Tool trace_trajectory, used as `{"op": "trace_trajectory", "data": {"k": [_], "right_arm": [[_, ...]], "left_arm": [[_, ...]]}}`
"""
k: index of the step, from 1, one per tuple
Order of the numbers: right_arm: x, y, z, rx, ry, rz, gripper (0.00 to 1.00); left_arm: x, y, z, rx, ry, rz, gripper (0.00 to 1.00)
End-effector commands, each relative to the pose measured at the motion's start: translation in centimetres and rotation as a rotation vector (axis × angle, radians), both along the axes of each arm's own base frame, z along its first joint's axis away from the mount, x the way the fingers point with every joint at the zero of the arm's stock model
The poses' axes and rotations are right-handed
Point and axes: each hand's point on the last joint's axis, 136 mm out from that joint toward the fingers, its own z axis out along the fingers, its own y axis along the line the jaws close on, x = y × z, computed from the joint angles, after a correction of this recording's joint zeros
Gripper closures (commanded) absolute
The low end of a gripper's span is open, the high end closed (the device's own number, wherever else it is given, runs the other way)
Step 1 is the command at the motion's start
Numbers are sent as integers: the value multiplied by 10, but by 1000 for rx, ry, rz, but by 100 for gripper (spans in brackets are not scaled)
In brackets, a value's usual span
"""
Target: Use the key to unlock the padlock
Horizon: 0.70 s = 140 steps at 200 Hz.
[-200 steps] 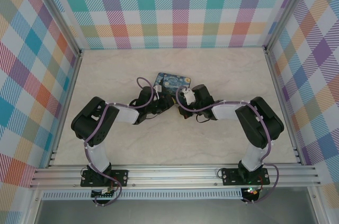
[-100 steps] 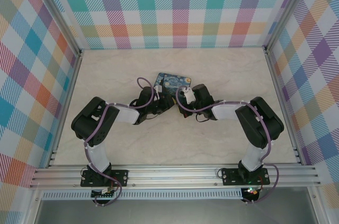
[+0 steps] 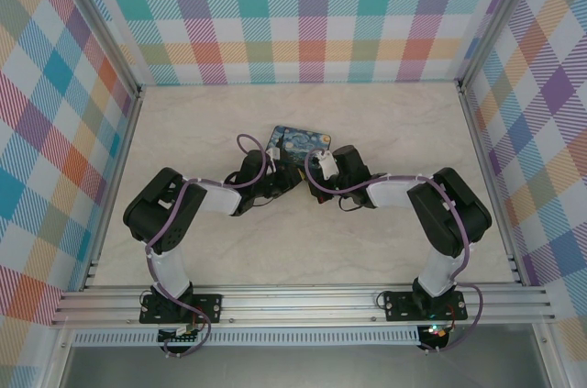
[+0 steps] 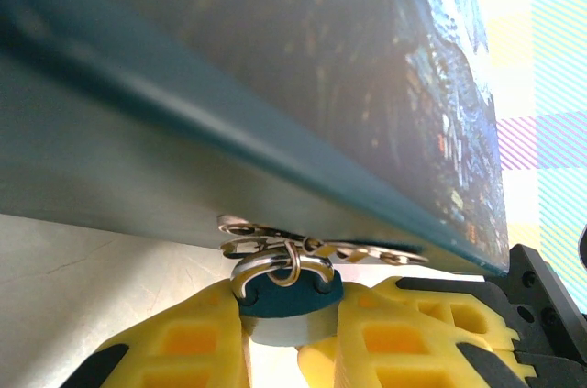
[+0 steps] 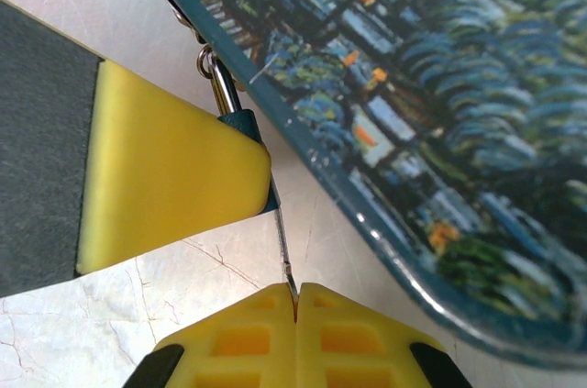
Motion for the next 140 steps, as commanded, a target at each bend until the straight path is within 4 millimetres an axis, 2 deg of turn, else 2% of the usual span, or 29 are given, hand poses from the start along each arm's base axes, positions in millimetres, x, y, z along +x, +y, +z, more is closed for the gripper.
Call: {"op": "trace_trajectory", "data": {"k": [1,67,105,140], "right_arm": [[2,13,22,70,-54,41,96],[4,12,21,61,-66,23,96],[13,12,34,105,-101,-23,96],[15,17,55,200,-134,-25,96]], "left_arm": [[4,-14,29,-50,-58,-22,79],[4,-16,29,-56,-55,-25,79],[2,-16,32,-64,-50,-25,79],[2,-17,40,-96,-33,-8,80]]}}
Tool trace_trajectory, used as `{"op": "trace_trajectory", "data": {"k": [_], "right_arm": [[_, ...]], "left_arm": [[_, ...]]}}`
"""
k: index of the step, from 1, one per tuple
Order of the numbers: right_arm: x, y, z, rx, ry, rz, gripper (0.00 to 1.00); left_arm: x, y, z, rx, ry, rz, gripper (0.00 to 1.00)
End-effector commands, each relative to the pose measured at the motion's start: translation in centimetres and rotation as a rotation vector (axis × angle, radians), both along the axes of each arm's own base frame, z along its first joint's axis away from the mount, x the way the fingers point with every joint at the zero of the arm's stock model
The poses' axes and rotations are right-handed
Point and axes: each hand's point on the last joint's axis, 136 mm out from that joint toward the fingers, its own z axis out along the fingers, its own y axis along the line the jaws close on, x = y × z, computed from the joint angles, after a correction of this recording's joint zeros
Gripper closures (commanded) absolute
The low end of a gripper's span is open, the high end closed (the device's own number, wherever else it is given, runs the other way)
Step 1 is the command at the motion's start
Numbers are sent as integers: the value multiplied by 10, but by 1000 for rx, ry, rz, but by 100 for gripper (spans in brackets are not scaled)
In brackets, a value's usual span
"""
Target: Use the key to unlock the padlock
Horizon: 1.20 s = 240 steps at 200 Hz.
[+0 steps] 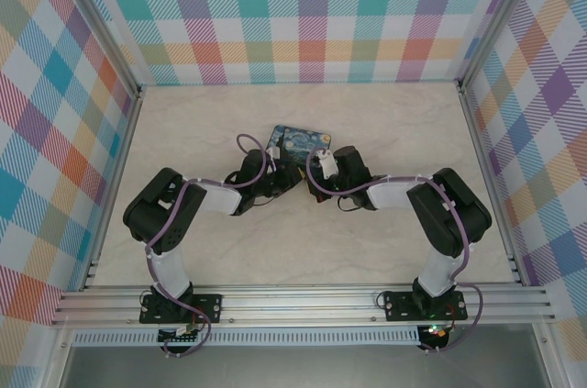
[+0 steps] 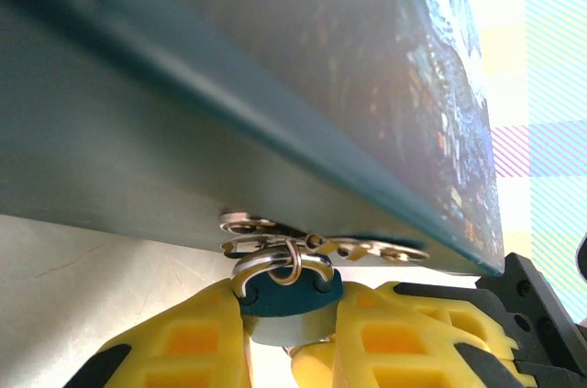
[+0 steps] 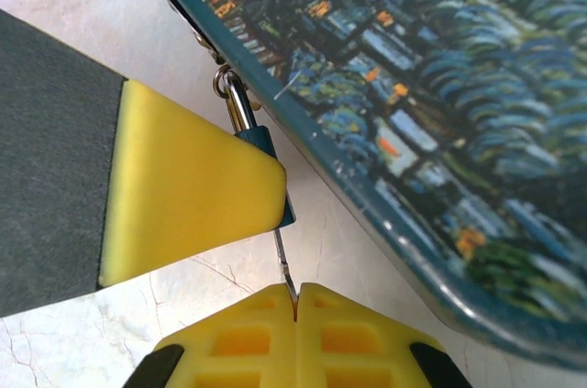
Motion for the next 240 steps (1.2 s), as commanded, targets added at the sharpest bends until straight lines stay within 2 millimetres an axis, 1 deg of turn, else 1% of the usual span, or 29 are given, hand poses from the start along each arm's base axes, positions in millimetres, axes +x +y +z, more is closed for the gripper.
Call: {"op": "trace_trajectory", "data": {"k": [1,18,42,65,95,167,223,240], "right_arm": [[12,14,49,148,-116,1,96],[14,16,56,168,-137,4,96],[19,12,62,148,-179,-10,96],[22,10,67,122,-221,-9,96],[23,10,75,123,-245,-1,96],[26,1,78,49,-307,-9,96],[23,3,78,47,-308,16,97],[20,5,77,59,-293,32,97]], "left_arm": [[0,-16,36,-79,-45,-26,80],[-1,-18,38,-85,-39,-27,81],[-4,-21,39,-86,-26,-31,81],[-5,-21,34,-70,-11,-34,81],[-7,-22,27,-61,5,-32,82],[-9,-24,23,-43,22,-42,82],[-10,-24,19,-32,32,-38,82],[-9,-25,21,-40,33,-38,82]]}}
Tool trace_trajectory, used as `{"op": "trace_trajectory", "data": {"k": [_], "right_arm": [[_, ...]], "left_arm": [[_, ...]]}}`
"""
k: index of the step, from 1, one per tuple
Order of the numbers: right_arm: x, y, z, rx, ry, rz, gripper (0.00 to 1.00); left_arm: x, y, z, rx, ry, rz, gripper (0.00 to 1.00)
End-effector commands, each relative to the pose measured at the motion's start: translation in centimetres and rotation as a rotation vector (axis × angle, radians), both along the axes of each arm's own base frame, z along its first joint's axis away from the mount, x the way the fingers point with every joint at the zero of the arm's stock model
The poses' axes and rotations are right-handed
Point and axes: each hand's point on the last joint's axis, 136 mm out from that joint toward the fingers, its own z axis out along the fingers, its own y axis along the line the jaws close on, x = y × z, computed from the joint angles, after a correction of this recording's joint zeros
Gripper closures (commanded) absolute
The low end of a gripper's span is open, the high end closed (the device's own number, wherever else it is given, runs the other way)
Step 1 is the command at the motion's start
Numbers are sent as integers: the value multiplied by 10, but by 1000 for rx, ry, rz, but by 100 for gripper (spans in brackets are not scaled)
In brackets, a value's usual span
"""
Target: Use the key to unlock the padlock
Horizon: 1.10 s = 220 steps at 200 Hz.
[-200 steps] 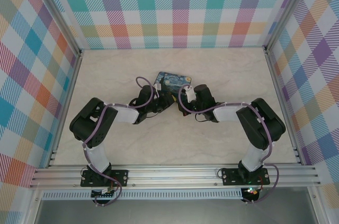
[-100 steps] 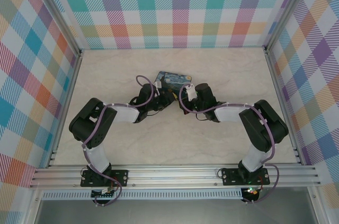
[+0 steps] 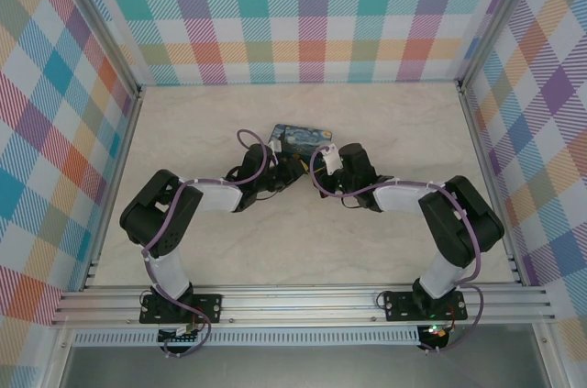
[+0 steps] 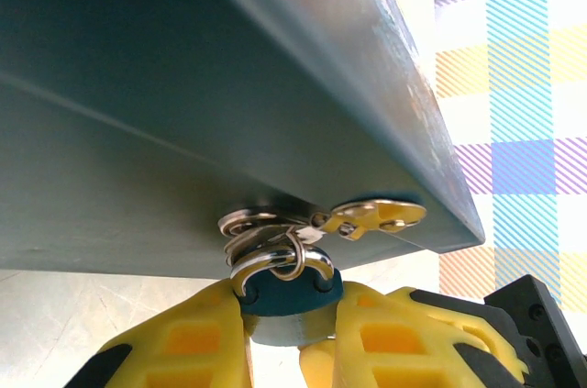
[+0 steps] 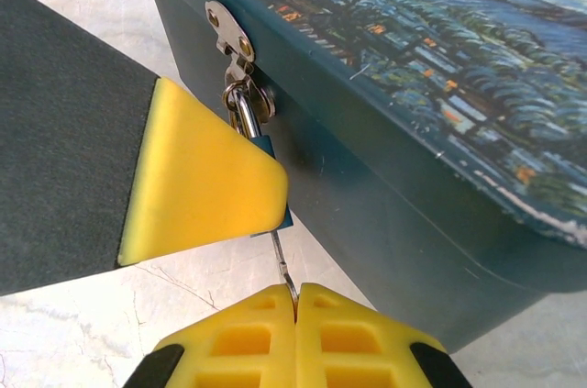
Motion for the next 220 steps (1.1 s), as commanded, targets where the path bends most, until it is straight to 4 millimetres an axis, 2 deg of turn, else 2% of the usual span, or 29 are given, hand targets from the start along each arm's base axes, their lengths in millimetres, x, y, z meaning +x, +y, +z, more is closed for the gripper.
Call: {"op": "trace_trajectory", "data": {"k": [1,44,103,147,220], "right_arm": [[9,17,49,94,-137,52,97],[11,16,40,95,-132,31,97],[14,15,47,94,-187,38,97],[16,15,48,77,-220,51,97],[13,22,68,190,-182,65,97]], "left_arm": [[-16,-16,-3,1,39,-63,82],[-17,-20,2,-36,74,-58,83],[-21,-25,9,-91,140,-50,83],[-24,-26,4,-76,155,-53,83],[-26,-27,-1,-46,157,-66,83]]}}
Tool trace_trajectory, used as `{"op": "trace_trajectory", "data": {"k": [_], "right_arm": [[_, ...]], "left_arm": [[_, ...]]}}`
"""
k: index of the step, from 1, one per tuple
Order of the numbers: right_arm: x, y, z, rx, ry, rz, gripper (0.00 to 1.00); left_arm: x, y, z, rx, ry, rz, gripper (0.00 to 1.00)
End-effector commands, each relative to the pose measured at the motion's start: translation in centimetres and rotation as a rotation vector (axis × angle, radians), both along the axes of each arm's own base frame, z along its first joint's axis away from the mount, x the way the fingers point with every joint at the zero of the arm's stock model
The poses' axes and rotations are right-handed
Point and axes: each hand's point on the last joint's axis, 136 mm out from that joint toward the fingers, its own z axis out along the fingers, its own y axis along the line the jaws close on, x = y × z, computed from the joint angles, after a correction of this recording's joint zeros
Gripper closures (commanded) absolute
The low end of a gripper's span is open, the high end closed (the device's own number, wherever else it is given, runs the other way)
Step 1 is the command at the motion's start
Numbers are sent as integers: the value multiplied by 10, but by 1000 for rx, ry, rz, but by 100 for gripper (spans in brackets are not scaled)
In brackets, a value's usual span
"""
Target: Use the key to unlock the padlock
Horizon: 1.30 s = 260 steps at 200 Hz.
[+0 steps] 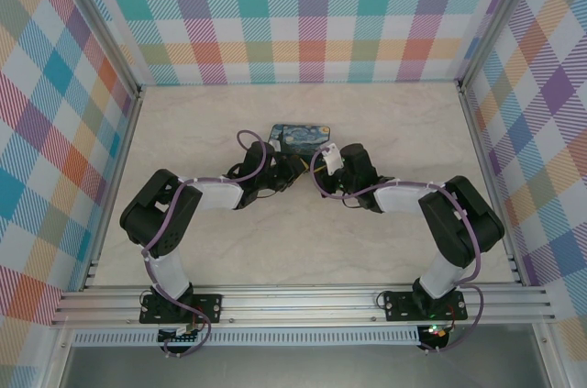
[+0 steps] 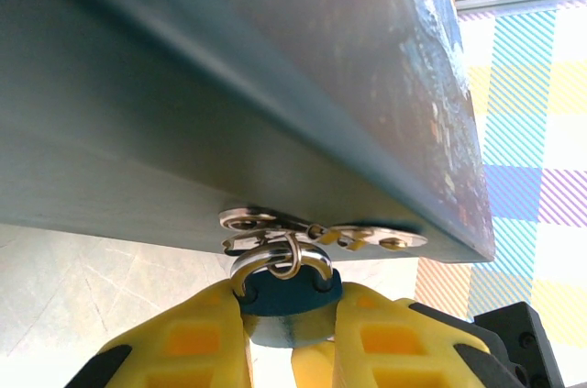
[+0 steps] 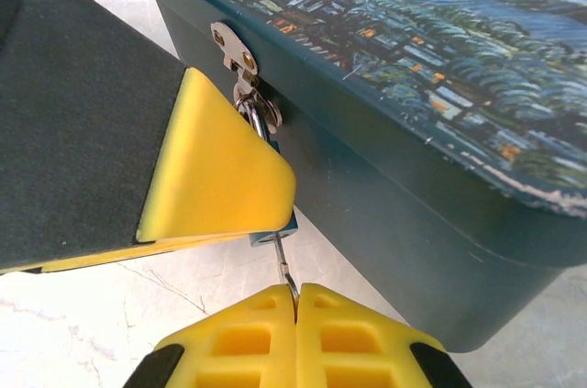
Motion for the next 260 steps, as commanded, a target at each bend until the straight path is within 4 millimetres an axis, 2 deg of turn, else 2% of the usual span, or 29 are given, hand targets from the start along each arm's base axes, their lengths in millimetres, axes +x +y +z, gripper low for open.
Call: {"op": "trace_trajectory", "data": {"k": [1,38,77,121,165,201,234,260], "right_arm": [[10,23,64,188,-136,56,97],[9,24,67,240,-95,50,97],[11,22,76,295,-61,49,97],[13,15,72,347,49,47,97],[14,11,64,320,21,29,97],[15,22,68,360,67,71,98],[15,21,65,275,-39,39,98],[16,21,55,263,-45,31,98]], "left_arm": [[-27,-25,-2,-7,42,-118,83],[-28,-27,0,-11,38,-124,83],[-29,-24,-9,6,48,-115,83],[-28,-25,-7,1,32,-119,84],[-29,-26,-8,7,39,-125,84],[-29,-25,-5,6,32,-121,84],[-28,-28,2,-18,51,-115,84],[-28,-29,8,-31,68,-107,85]]}}
